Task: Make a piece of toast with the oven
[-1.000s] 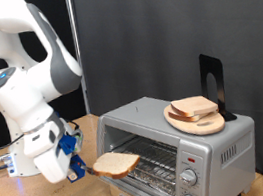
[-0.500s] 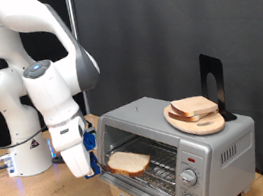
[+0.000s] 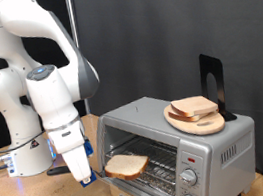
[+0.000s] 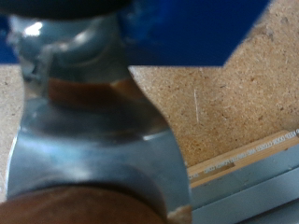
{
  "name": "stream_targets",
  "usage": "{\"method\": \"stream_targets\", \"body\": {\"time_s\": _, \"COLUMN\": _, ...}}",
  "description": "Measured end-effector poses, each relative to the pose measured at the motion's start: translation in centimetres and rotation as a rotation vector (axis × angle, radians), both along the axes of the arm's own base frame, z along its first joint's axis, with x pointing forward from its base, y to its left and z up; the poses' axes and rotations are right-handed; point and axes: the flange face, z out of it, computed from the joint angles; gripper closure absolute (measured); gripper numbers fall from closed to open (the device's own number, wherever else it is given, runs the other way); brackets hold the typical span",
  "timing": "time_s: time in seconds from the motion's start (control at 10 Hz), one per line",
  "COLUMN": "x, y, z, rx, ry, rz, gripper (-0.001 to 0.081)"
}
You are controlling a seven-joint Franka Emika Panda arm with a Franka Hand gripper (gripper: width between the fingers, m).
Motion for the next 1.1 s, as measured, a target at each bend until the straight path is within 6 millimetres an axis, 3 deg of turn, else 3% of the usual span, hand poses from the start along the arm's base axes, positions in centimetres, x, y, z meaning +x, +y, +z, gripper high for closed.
{"method": "stream_targets", "body": {"time_s": 0.5, "x": 0.2, "y": -0.4, "z": 1.3, "rx": 0.044, "ry": -0.043, "rz": -0.019, "gripper": 0.0417}}
{"method": "stream_targets", "body": {"time_s": 1.1, "x": 2.2, "y": 3.6, "z": 2.3, "rx": -0.064, "ry": 0.022, "rz": -0.023, "gripper": 0.0417}}
